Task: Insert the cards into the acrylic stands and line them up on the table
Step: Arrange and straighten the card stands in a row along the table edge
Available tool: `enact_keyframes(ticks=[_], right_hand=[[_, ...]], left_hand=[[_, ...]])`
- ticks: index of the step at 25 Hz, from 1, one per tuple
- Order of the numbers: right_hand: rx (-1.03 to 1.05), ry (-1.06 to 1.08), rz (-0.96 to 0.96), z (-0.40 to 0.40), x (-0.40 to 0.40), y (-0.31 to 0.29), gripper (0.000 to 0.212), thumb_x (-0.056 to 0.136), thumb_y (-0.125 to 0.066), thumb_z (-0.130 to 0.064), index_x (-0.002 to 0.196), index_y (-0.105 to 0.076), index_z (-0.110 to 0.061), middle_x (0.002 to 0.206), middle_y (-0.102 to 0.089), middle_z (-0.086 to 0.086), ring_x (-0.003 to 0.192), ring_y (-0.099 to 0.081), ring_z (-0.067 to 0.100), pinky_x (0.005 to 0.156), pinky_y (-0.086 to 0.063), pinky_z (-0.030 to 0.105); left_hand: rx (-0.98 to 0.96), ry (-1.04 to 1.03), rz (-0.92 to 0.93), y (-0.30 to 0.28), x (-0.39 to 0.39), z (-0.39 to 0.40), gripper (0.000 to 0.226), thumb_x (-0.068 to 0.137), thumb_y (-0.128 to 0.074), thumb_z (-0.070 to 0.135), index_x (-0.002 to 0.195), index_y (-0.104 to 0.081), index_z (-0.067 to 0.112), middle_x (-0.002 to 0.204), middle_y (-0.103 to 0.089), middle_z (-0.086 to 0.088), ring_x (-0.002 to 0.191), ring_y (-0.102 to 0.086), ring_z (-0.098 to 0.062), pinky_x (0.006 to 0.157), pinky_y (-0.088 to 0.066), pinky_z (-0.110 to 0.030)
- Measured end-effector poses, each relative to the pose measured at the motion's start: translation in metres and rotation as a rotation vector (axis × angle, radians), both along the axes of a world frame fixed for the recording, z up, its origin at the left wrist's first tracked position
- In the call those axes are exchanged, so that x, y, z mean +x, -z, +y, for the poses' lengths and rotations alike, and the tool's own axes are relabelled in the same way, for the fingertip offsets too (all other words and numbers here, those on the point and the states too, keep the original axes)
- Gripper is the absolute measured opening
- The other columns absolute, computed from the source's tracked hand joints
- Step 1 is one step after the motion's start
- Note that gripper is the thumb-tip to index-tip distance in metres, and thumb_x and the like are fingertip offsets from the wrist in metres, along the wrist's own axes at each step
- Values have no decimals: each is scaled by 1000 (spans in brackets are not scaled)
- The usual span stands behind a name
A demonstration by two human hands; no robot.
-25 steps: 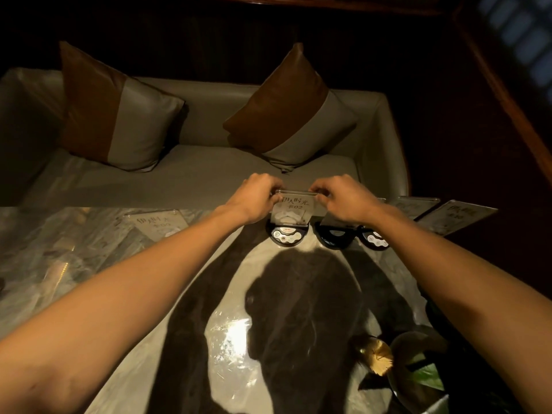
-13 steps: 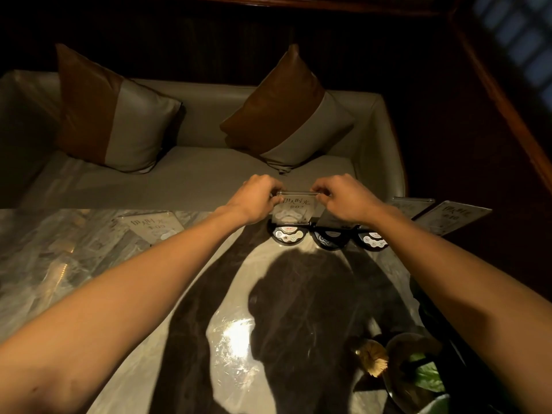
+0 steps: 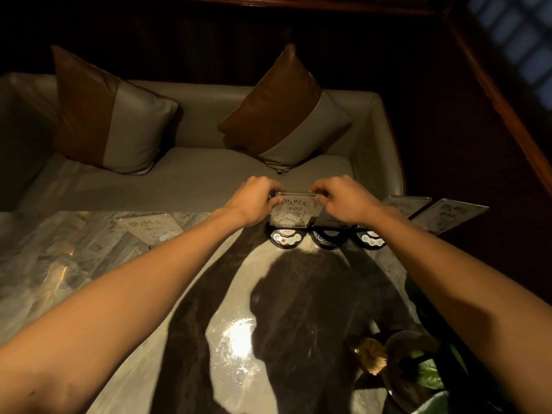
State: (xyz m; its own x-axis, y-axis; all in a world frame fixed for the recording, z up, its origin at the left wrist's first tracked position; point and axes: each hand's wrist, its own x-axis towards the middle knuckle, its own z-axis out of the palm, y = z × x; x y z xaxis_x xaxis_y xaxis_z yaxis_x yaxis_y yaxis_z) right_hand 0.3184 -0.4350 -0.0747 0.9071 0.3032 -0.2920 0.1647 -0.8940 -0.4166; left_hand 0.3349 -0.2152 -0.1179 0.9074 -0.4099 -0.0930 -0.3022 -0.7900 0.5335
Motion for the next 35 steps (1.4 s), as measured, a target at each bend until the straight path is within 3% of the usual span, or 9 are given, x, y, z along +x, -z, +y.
enact_keyframes(ticks=[7,14,16,19,21,23,27,32,35], right_hand=[[23,5,-3,-2,-1,4,27,102,-55,-18,127,-64,-20,120,-71,6,94,-59,12,62,-36,11],[24,20,-6,1,1,14,24,102,-55,-18,124,-65,-20,118,-70,5,86,-59,10,58,-38,14],[4,27,22,2,1,15,24,102,-55,-19,125,-64,-19,120,-70,7,90,-61,12,63,-42,16],[11,49,66,1,-1,14,43,100,-61,-25,141,-52,-17,134,-64,10,115,-63,23,88,-52,29],[26,94,37,-1,0,9,58,96,-65,-36,147,-44,-19,142,-58,9,123,-60,25,103,-50,42],[1,113,-74,4,2,0,65,93,-65,-46,148,-43,-18,146,-55,9,129,-55,27,107,-47,49],[94,-30,-254,75,-6,-18,71,91,-67,-46,149,-42,-15,149,-50,11,136,-47,27,111,-39,41],[332,-110,34,201,-24,-1,78,89,-74,-32,155,-35,-19,156,-41,8,141,-41,23,109,-33,29],[342,-167,35,242,-35,17,55,93,-68,-15,145,-51,-16,141,-59,9,128,-55,23,106,-45,32]], left_hand=[[-6,-15,14,-1,3,-1,18,91,-68,21,109,-71,19,100,-74,-4,91,-67,-19,83,-56,-38],[19,-37,49,4,5,2,11,92,-65,24,99,-70,18,99,-73,-3,88,-67,-19,77,-55,-35],[12,-28,78,5,5,6,15,91,-65,26,104,-69,19,102,-73,-2,91,-67,-17,81,-57,-38],[-8,-43,67,4,1,11,37,90,-66,26,126,-61,19,115,-70,-2,94,-67,-17,89,-55,-41],[-13,-61,62,0,-2,21,42,90,-66,29,131,-58,19,119,-68,-3,95,-67,-16,90,-54,-42],[13,-74,51,-8,-6,43,42,90,-66,31,130,-59,20,121,-68,-2,99,-66,-16,92,-54,-42],[20,-201,47,-39,-15,115,48,83,-69,42,127,-62,23,121,-67,1,109,-63,-14,96,-52,-38],[101,-317,151,-45,-55,198,75,65,-67,47,135,-53,25,134,-57,-4,123,-54,-21,103,-45,-41],[135,-366,153,-24,-75,234,60,72,-75,25,129,-58,17,127,-61,-10,119,-57,-26,100,-46,-38]])
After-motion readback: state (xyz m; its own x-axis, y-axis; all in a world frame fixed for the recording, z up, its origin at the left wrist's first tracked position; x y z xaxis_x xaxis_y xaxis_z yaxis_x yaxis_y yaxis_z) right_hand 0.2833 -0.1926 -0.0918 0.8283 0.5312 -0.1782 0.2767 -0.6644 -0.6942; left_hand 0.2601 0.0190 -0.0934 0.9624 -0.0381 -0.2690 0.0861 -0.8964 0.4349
